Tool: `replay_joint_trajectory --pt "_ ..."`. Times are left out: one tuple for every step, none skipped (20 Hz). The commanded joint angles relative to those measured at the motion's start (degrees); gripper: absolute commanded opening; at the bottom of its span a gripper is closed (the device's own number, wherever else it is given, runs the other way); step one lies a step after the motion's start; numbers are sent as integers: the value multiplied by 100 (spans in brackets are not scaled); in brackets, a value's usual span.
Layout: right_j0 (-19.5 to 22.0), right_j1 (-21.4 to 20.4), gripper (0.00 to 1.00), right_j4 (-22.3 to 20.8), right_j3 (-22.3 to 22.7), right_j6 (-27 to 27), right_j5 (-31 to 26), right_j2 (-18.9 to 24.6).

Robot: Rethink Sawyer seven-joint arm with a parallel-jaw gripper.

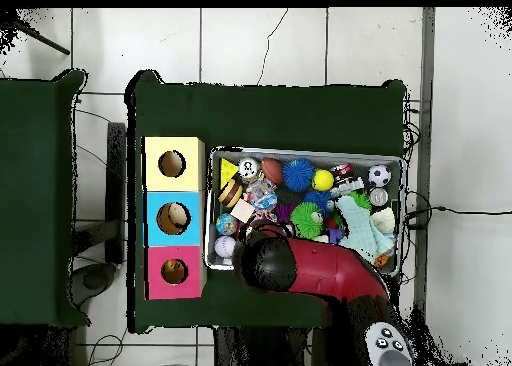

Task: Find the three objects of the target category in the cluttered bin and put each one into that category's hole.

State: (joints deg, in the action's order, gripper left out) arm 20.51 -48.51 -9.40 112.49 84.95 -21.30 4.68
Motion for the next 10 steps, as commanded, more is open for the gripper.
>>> replay_joint_trajectory --pt "-19 635 100 -597 159 389 424 131" --pt "-10 640 100 -620 156 353 325 151" --pt "21 629 100 -629 157 344 298 172" --pt "52 618 100 -639 157 336 272 192" --pt "165 586 100 -690 230 238 276 271" --pt "289 582 100 -721 270 167 317 359" --pt "349 595 100 -750 287 156 364 396" --pt "428 634 100 -824 277 88 412 449" --pt "453 718 100 -941 242 67 528 447" --pt "489 771 100 -1010 224 37 545 468"
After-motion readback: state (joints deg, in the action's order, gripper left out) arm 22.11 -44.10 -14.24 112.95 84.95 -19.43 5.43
